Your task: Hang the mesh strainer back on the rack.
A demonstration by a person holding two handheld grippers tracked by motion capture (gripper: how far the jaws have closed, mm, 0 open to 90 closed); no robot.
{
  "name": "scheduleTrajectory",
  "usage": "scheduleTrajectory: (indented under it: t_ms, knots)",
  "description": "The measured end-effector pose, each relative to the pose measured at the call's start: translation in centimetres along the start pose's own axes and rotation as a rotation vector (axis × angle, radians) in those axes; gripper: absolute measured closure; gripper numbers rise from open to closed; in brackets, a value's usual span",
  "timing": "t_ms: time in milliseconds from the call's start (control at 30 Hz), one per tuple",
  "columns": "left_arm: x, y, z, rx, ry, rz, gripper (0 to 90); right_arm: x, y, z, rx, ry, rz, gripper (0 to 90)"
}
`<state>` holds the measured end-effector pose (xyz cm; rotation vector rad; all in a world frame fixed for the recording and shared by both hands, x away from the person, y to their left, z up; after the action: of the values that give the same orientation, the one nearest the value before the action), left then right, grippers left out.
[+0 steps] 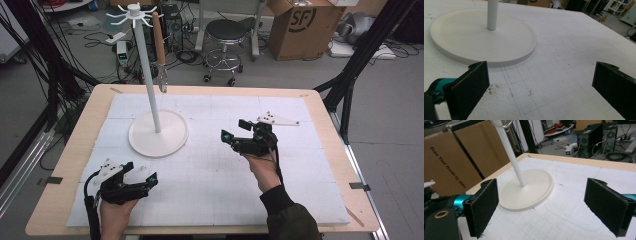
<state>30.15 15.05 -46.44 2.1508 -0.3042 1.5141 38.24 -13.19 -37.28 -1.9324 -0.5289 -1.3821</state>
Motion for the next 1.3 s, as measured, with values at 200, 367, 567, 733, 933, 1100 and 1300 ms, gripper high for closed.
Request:
scheduleTrajectory:
  t_ms: [200, 367, 567, 733, 933, 1100, 1300]
  knots:
    - [-0.1, 0.0, 0.0, -0.002, -0.004, -0.001, 1.6, -1.3, 1.0, -1.3, -0.018, -0.011, 0.004, 11.1]
    - [-0.2, 0.2, 0.1, -0.006, -0.009, 0.001, 1.6, -2.1, 1.9, -2.4, -0.033, -0.014, 0.02, 10.3]
    - [-0.3, 0.3, 0.1, -0.006, -0.013, 0.004, 1.6, -3.4, 2.7, -3.7, -0.045, -0.031, 0.019, 10.2]
    - [-0.4, 0.3, 0.2, -0.006, -0.018, 0.005, 1.6, -4.2, 3.4, -4.6, -0.055, -0.032, 0.018, 10.2]
    - [-0.5, 0.3, 0.3, -0.003, -0.02, 0.009, 1.6, -4.9, 4.0, -5.2, -0.063, -0.033, 0.028, 10.2]
    - [-0.4, 0.5, 0.3, -0.016, -0.015, 0.007, 1.6, -5.7, 4.8, -5.6, -0.076, -0.046, 0.035, 10.2]
    - [-0.4, 0.6, 0.5, -0.016, -0.016, 0.007, 1.7, -6.0, 5.0, -6.0, -0.081, -0.045, 0.032, 10.2]
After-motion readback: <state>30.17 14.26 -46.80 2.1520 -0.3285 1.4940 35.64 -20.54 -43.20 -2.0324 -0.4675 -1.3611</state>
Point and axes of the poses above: each handheld gripper's, and its own axes: z roughly forward along the jaws, x roughly out of its top, y roughly to its right, the point moved 9 cm from there along z, roughly forward along the jaws, and after that the axes turned 5 degrees about y, right-handed, at the moved point
